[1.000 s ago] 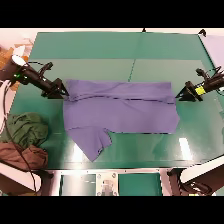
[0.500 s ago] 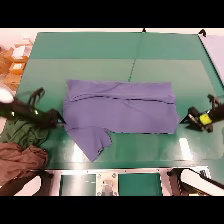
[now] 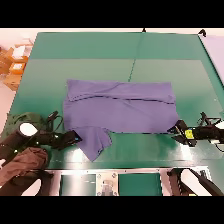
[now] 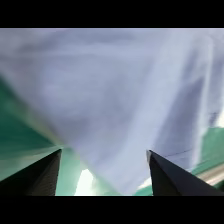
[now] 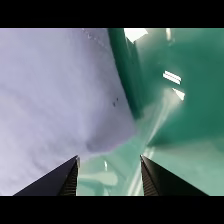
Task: Fold the shirts.
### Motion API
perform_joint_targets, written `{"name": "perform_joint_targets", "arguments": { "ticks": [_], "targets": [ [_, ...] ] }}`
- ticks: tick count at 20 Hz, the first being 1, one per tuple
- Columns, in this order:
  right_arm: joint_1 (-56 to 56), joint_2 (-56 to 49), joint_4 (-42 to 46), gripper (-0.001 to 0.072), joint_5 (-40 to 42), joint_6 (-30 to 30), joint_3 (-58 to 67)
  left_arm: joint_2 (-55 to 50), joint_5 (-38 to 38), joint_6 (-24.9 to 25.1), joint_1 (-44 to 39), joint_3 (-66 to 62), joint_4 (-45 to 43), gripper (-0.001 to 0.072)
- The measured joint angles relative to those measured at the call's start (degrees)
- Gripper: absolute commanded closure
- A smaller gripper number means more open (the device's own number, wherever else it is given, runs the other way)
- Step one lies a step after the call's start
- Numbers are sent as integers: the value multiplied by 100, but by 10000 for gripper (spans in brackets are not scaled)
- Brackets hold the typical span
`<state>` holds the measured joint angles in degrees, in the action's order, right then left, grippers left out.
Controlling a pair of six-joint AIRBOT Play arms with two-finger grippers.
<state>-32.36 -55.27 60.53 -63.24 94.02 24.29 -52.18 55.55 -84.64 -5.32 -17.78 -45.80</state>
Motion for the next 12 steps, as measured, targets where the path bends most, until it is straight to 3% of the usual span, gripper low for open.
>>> {"name": "perform_joint_targets", "arguments": {
  "ticks": [3,4,6,8,9,11,12],
  "targets": [
    [7,9,-170,258,229,-7,-81,-223,-341,146,-138,111,540,97],
    [7,11,-216,258,295,-9,-96,-334,-435,310,-216,136,820,225],
    [7,11,-321,258,457,-9,-114,-525,-619,590,-385,188,1134,677],
    [9,11,-404,274,608,-11,-122,-597,-629,798,-483,181,1478,680],
    [9,11,-420,348,664,-15,-122,-614,-603,881,-514,160,1598,680],
    [7,9,-400,662,752,-17,-127,-634,-568,981,-551,90,1742,681],
    [7,9,-413,695,778,-28,-125,-645,-540,1014,-564,57,1740,681]
  ]
}}
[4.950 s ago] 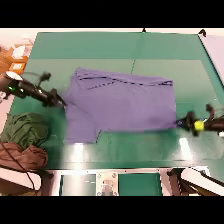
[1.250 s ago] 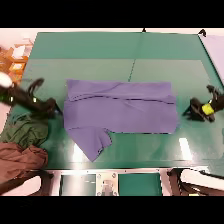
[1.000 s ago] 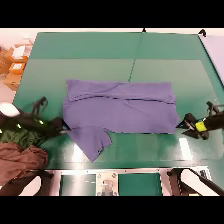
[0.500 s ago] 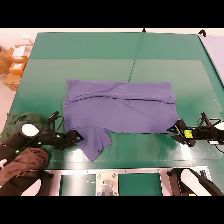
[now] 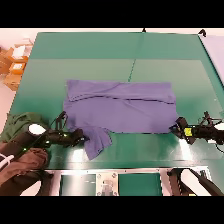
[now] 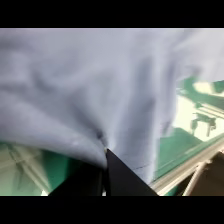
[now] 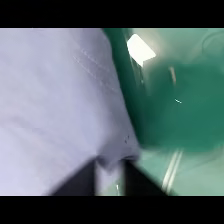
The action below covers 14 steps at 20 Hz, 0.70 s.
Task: Fold the shirts.
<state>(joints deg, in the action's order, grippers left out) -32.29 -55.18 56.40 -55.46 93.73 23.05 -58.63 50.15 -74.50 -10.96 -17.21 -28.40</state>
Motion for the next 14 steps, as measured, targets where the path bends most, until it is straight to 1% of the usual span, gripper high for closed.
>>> {"name": "perform_joint_targets", "arguments": {
  "ticks": [3,5,7,11,14],
  "targets": [
    [-4,7,20,696,-13,-181,61,0,131,33,-15,-212,-103,682],
    [-7,72,129,697,-155,-264,184,116,317,-127,-24,-426,-413,682],
    [-7,188,402,697,-356,-249,365,404,520,-503,-24,-658,-933,682],
    [-7,361,1113,696,-942,-31,614,1180,1222,-1480,-24,-1005,-2208,682],
    [-4,404,1360,696,-1272,26,881,1482,1617,-1853,-26,-1231,-2634,683]
  ]
}}
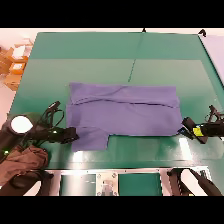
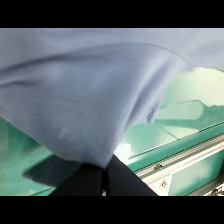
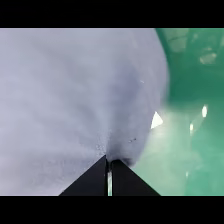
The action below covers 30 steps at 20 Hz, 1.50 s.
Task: Fold the shirts.
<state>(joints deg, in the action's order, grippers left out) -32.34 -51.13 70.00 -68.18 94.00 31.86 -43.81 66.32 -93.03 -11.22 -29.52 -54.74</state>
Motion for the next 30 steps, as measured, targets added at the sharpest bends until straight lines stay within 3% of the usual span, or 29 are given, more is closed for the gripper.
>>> {"name": "perform_joint_targets", "arguments": {
  "ticks": [4,8,16,17,18,19,23,25,28,29,30],
  "targets": [
    [20,-24,-79,696,-229,20,793,-50,142,-140,-2,-807,-295,683],
    [278,-514,-345,696,-256,7,1746,-848,162,63,-2,-1987,-590,683],
    [1143,-3261,-535,693,83,-7,4249,-3563,-107,710,240,-4555,-1117,654],
    [1213,-3679,-535,585,98,-2,4572,-3926,-227,817,262,-4778,-1086,366],
    [1279,-4120,-538,358,114,7,4920,-4253,-361,894,275,-4981,-1078,136],
    [1318,-4527,-570,258,114,11,5263,-4566,-562,922,304,-5191,-1027,103],
    [1217,-5425,-664,257,-321,-114,6500,-5195,-892,929,544,-5974,-977,104],
    [960,-5600,-645,171,-800,-433,6981,-5307,-518,918,782,-6435,-1012,105],
    [520,-5724,-619,171,-1443,-933,7097,-5392,258,909,1130,-6933,-1032,106],
    [389,-5751,-614,171,-1580,-1106,6990,-5396,457,903,1204,-7018,-1034,237],
    [293,-5786,-616,171,-1672,-1266,6854,-5407,651,876,1255,-7079,-1029,531]
  ]
}}
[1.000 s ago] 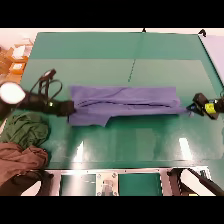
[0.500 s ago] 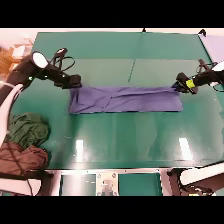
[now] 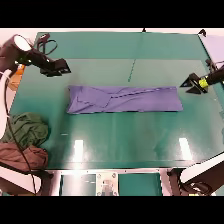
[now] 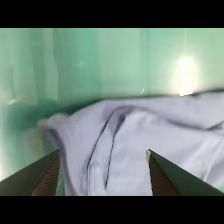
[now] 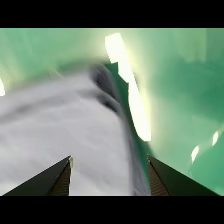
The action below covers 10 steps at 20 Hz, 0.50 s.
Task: Fold the shirts.
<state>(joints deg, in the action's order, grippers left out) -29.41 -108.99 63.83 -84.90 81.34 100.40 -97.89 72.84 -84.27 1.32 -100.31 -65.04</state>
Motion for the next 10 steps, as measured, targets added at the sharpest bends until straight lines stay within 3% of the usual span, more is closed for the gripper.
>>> {"name": "perform_joint_targets", "arguments": {
  "ticks": [1,4,5,6,7,9,10],
  "targets": [
    [-74,-50,-17,171,-52,-166,-157,-15,157,-24,22,-37,-2,672],
    [-195,-251,-293,182,-146,-566,-466,-26,400,-28,90,-111,177,680],
    [-203,-321,-472,222,-170,-680,-520,-28,433,-31,96,-122,262,681],
    [-181,-398,-629,335,-149,-761,-555,-24,463,-28,81,-136,363,681],
    [-146,-481,-778,383,-79,-837,-590,-28,481,-28,35,-138,391,681],
    [-44,-590,-927,696,136,-986,-623,-33,444,-28,-155,-111,402,681],
    [0,-638,-1060,696,177,-1029,-623,-35,323,-28,-306,-63,404,681]
  ]
}}
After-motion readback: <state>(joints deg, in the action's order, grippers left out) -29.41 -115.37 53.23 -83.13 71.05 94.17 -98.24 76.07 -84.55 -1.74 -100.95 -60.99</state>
